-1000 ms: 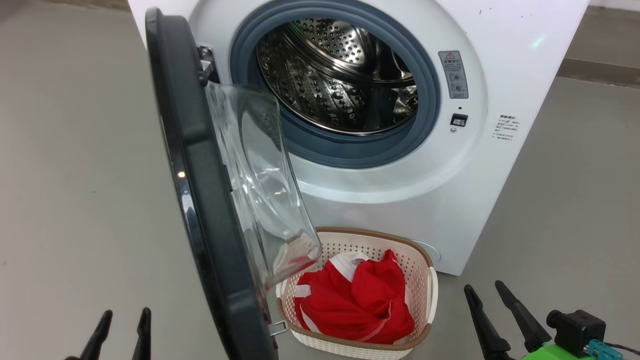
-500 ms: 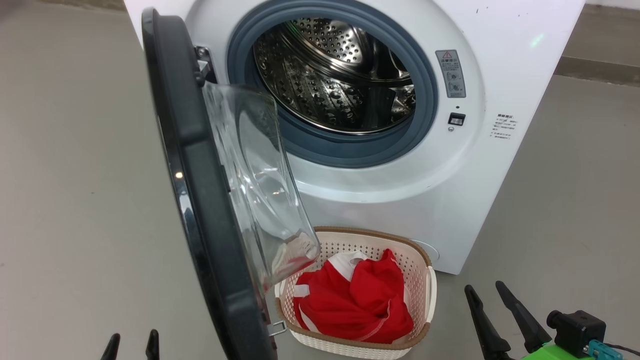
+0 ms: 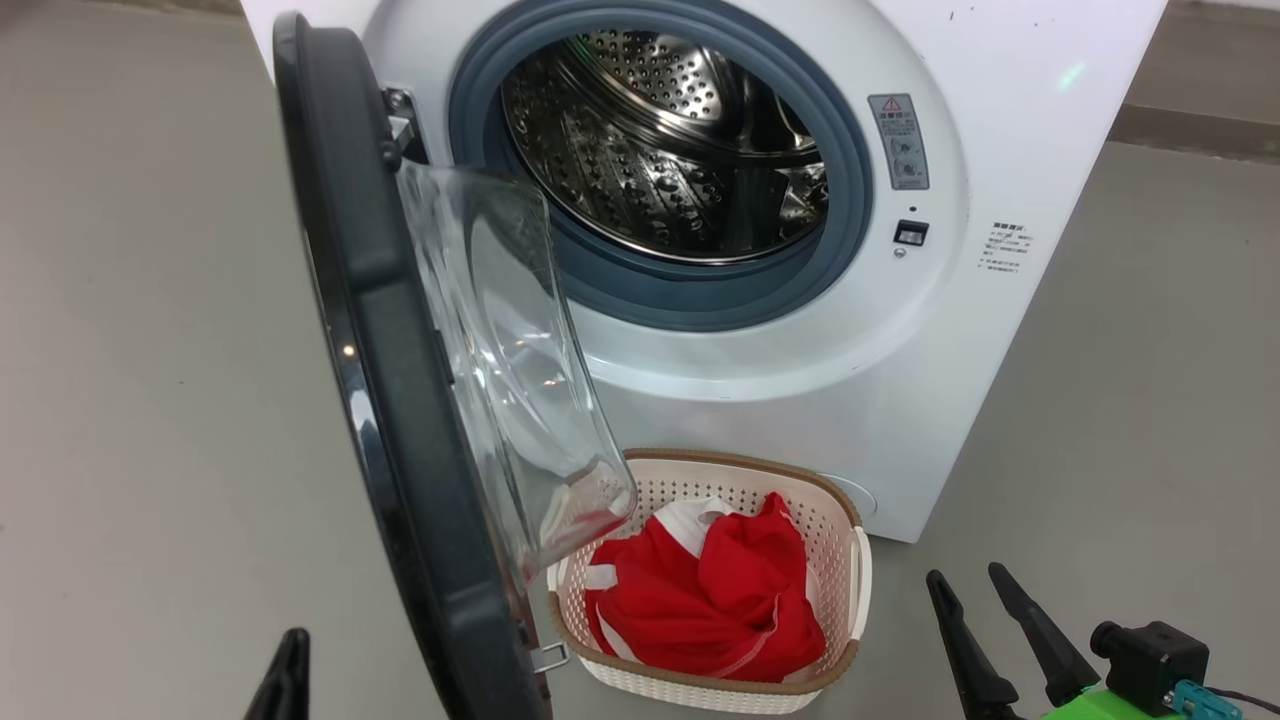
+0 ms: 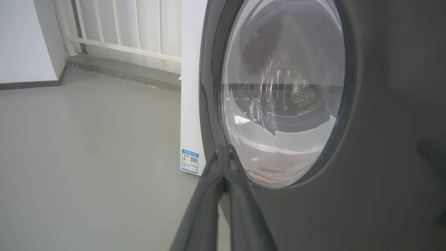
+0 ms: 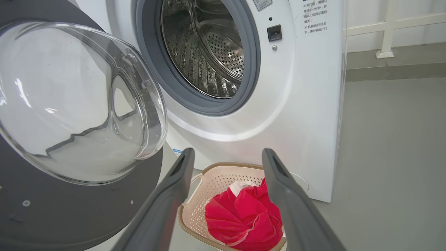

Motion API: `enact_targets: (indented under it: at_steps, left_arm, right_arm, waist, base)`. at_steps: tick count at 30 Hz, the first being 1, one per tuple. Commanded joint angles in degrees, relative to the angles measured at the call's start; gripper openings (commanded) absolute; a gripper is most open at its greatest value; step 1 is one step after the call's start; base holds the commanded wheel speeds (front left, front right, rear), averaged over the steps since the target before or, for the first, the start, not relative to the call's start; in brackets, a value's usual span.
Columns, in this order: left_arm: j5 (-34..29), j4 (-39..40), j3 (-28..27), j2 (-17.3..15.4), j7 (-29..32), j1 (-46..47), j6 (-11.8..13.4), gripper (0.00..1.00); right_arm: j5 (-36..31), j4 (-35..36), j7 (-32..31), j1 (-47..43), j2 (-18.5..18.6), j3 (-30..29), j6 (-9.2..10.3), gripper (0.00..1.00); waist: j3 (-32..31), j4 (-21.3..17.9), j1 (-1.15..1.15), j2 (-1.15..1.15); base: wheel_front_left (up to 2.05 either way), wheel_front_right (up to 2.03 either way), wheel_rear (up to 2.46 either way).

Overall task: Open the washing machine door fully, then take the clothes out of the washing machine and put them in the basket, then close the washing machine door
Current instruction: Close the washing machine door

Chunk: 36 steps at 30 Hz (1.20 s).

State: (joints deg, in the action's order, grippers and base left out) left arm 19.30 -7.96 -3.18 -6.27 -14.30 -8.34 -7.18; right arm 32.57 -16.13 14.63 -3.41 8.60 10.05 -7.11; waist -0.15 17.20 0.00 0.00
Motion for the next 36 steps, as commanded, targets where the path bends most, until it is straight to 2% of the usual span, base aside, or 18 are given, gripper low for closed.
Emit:
enact_targets:
  at_steps: [1,8,16,28,36]
  left_arm:
    - [0.67,2.64,-0.80,-1.48,-0.70,2.14,-0.31,0.00]
    - [2.62,8.03,7.42,-4.75,-0.70,2.64,-0.31,0.00]
    - [3.08,10.71,14.47,-6.68,-0.70,5.91,-0.31,0.00]
    - [5.22,9.37,23.83,-7.25,-0.70,17.07,-0.31,0.00]
    - [6.83,2.99,27.54,-5.09,-0.70,29.30,-0.31,0.00]
  right_arm:
    - [-0.32,1.22,0.37,1.50,0.49,1.12,-0.37,1.00]
    - [-0.36,1.23,0.37,2.36,0.21,1.14,-0.37,1.00]
    - [-0.42,1.22,0.37,3.71,-0.18,1.08,-0.37,1.00]
    - [-0.76,1.70,0.37,6.68,-1.26,0.47,-0.37,1.00]
    - [-0.90,2.10,0.37,8.80,-2.37,0.18,-0.37,1.00]
  waist:
    - [0.31,-0.10,0.00,0.00]
    - [1.61,-1.04,0.00,0.00]
    - [3.87,-3.34,0.00,0.00]
    - [8.47,-10.13,0.00,0.00]
    - [12.29,-16.18,0.00,0.00]
  base:
    - [0.00,0.00,0.00]
    - [0.00,0.00,0.00]
    - [0.00,0.00,0.00]
    - [0.00,0.00,0.00]
    - [0.00,0.00,0.00]
